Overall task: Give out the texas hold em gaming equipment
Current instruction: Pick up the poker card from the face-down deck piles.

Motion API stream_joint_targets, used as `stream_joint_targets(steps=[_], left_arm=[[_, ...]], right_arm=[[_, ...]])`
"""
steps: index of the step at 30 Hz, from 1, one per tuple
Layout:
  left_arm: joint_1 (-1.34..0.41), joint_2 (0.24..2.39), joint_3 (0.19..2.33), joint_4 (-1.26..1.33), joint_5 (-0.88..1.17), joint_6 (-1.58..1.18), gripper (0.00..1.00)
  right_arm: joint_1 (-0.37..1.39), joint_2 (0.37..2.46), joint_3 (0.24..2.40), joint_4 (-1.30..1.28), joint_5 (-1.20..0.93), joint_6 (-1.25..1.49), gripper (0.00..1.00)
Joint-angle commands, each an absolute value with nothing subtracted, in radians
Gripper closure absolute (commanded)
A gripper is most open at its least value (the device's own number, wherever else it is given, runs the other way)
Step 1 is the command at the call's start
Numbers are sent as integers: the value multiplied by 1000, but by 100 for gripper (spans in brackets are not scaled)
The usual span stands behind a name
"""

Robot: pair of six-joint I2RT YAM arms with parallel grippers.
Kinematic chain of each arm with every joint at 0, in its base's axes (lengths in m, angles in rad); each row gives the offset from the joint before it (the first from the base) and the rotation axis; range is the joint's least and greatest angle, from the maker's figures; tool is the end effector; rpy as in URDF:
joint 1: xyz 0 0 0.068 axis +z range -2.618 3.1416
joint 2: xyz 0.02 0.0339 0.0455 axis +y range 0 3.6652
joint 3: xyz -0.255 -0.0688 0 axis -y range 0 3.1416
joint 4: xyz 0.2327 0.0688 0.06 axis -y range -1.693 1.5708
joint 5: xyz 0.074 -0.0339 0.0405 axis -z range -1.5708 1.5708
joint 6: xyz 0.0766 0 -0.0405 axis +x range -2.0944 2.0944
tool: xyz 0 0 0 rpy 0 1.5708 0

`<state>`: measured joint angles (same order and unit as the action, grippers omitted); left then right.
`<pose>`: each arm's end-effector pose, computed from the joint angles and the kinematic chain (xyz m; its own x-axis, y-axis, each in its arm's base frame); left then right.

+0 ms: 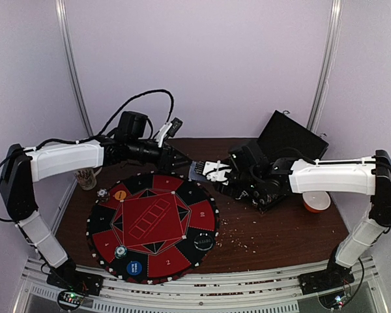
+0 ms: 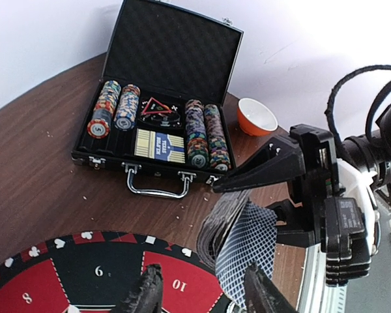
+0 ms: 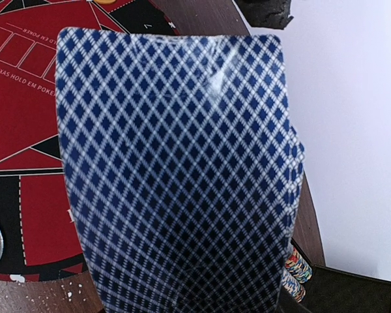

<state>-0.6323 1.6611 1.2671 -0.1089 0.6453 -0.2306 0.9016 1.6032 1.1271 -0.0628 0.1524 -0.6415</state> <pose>0.2949 -0.2732 0.2684 -0.5836 0.2012 -0.7867 0.7846 0.3893 -0.4825 0.2517 0.2995 0.2382 0.1605 -0.7506 -0.6410 -0.7469 0.3323 -0.5760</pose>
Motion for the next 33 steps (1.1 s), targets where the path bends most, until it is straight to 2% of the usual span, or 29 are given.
stream_joint_targets(steps=[1,5,7,16,33], left_arm=[[-642,1685,1258,-71,676,-260,54],[-651,1708,1262,-59,680,-264,54],[-652,1721,1265,-71,674,-263,58],[-662,1709,1281,-84,687,-240,100],[-646,1684,1292,-84,704,-217,100]], right_arm=[[896,1612,1160,-61,148,-635,53],[895,1614,1160,-64,152,-638,53],[894,1614,1160,-63,153,-639,53],[893,1617,1158,-61,156,-636,53],[861,1618,1151,-66,139,-624,54]])
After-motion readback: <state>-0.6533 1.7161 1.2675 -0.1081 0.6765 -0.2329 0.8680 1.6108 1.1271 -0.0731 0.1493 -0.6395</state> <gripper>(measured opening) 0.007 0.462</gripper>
